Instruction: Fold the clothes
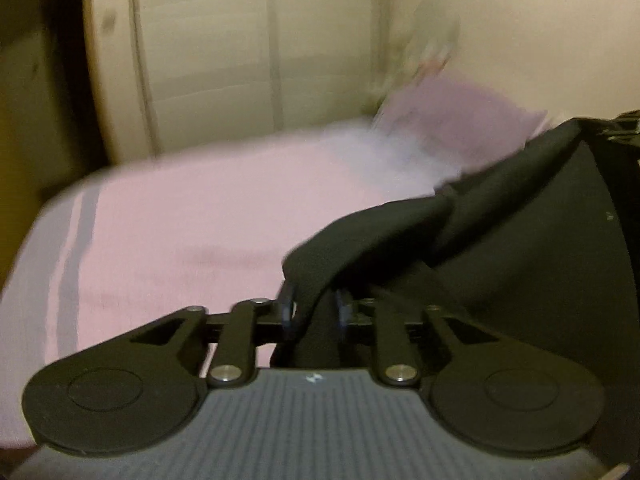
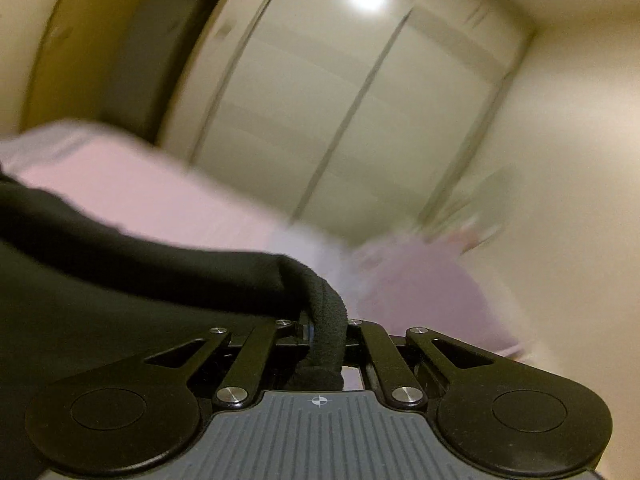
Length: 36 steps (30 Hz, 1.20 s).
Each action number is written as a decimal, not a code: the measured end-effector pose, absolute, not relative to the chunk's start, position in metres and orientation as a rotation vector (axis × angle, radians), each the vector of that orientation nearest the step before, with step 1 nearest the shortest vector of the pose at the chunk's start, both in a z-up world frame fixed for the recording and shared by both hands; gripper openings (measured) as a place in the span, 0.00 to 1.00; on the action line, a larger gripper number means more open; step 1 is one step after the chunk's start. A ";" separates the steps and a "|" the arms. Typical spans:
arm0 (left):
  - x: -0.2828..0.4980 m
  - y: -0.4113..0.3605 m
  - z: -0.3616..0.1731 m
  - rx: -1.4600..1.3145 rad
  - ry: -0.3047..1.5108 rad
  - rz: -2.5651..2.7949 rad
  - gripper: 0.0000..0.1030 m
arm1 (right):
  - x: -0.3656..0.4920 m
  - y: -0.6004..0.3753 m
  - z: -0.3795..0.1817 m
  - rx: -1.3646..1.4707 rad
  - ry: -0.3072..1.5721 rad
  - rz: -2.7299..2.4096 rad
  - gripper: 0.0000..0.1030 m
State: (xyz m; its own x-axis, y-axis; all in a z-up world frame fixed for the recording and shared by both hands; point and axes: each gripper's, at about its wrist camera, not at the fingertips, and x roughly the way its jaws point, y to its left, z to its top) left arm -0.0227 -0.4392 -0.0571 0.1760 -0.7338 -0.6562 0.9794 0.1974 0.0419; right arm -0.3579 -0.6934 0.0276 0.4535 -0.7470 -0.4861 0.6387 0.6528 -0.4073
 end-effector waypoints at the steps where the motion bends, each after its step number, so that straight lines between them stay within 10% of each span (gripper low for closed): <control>1: -0.016 -0.456 -0.087 0.551 0.640 -1.248 0.25 | -0.342 -0.719 -0.010 -0.128 0.760 -0.814 0.00; 9: 0.012 -0.534 -0.233 0.701 0.946 -1.052 0.39 | -0.297 -0.794 -0.192 0.233 1.070 -0.621 0.48; 19: 0.008 -0.637 -0.287 0.860 0.750 -1.344 0.55 | -0.291 -0.837 -0.211 0.303 0.996 -0.563 0.50; 29: 0.031 -0.668 -0.328 0.963 0.812 -1.448 0.02 | -0.229 -0.891 -0.276 0.362 1.108 -0.401 0.50; 30: 0.033 -0.664 -0.326 0.952 0.806 -1.455 0.02 | -0.226 -0.892 -0.281 0.378 1.124 -0.401 0.41; 31: 0.038 -0.659 -0.317 0.915 0.794 -1.441 0.02 | -0.225 -0.893 -0.282 0.401 1.125 -0.407 0.04; 36: 0.067 -0.635 -0.277 0.748 0.753 -1.366 0.02 | -0.223 -0.894 -0.236 0.323 1.000 -0.441 0.02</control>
